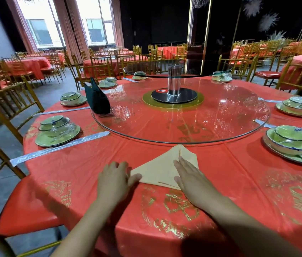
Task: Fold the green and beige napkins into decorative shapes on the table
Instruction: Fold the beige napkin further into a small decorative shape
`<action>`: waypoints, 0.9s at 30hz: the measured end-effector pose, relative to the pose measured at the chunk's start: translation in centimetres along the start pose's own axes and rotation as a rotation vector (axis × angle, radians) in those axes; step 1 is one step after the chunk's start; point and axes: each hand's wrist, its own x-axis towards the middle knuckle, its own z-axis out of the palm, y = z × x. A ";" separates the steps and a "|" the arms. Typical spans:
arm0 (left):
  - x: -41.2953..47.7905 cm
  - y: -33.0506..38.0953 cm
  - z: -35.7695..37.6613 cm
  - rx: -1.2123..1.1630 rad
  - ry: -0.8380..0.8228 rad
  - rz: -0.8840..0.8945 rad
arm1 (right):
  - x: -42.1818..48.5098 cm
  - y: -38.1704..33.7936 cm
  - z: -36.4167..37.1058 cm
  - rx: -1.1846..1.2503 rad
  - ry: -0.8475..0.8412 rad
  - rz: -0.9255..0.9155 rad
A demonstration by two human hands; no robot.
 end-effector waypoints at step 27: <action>-1.3 4.6 1.6 -1.080 -0.035 -0.329 | -2.5 -1.2 1.2 -0.052 0.222 -0.179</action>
